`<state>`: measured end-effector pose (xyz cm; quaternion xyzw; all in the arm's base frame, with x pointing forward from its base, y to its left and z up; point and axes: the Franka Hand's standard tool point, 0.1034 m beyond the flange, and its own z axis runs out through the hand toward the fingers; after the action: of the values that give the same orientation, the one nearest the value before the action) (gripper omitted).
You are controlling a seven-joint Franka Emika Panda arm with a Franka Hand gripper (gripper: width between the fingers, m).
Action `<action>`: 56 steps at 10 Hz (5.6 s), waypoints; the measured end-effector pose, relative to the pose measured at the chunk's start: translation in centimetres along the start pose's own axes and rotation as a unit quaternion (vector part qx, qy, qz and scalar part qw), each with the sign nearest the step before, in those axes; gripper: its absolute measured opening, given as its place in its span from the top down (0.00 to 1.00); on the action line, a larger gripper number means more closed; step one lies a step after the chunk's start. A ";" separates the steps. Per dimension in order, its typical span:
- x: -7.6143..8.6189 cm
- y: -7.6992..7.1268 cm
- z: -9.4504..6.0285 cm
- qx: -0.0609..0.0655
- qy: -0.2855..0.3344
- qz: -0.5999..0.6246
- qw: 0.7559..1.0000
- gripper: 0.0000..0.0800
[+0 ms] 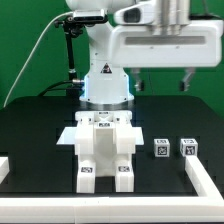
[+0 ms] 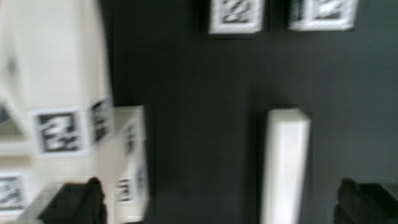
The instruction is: Assemble chair
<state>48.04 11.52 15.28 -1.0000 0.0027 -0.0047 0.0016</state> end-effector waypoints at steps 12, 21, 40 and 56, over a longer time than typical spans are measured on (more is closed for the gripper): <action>-3.5 -4.9 9.0 -0.008 0.023 -0.005 1.000 0.19; -4.1 -7.0 14.3 -0.021 0.005 -0.004 1.000 0.19; 0.3 1.4 0.6 -0.003 -0.008 -0.070 0.997 0.64; 3.8 10.4 2.6 -0.021 -0.007 -0.155 0.988 0.64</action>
Offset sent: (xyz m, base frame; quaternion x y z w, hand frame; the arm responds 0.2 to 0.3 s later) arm 0.0000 0.0000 0.0000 0.0000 0.0000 0.0000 1.0000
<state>51.84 1.11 12.69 -0.9881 -0.1524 0.0018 -0.0199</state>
